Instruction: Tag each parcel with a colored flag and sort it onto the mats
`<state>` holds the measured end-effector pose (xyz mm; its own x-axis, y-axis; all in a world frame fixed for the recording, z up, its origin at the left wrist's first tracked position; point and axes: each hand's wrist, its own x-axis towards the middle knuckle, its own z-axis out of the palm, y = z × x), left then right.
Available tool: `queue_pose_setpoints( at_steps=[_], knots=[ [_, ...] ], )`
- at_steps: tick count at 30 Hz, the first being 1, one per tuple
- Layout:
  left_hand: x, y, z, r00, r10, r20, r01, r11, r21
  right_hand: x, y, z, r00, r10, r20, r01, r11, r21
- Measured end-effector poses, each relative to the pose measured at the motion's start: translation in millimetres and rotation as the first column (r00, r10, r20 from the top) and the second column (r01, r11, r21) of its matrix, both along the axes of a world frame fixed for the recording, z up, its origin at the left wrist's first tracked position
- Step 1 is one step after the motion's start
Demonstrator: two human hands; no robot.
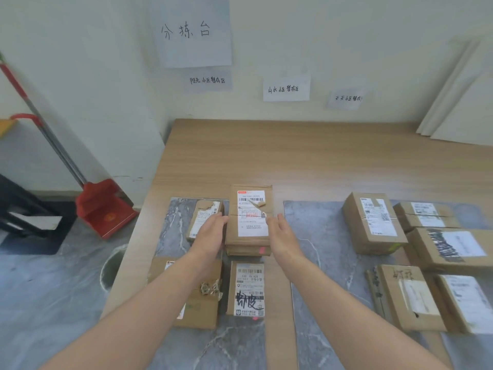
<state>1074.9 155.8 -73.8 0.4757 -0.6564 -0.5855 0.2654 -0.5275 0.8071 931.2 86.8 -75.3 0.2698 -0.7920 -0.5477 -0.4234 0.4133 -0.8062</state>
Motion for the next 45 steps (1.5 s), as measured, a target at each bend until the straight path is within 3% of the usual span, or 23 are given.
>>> queue_pose_setpoints(
  at_steps=[9,28,34,45],
  knots=[
    [-33.0,23.5,34.2,0.99,0.104,0.098,-0.091,0.987,-0.131,-34.6,20.3,24.7,1.0,-0.005,0.017,0.008,0.988,-0.153],
    [-149.5,108.2,118.7,0.981,0.016,0.192,0.029,0.972,-0.233,-144.3,103.5,114.3,0.984,0.0,0.177,0.044,0.969,-0.244],
    [-177.7,115.8,142.4,0.982,-0.086,0.166,0.133,0.947,-0.292,-168.3,131.1,139.0,0.978,-0.083,0.189,0.137,0.946,-0.293],
    [-230.6,152.2,157.6,0.91,-0.404,0.093,0.412,0.855,-0.316,-222.3,221.0,155.8,0.89,-0.416,0.187,0.456,0.829,-0.323]
  ],
)
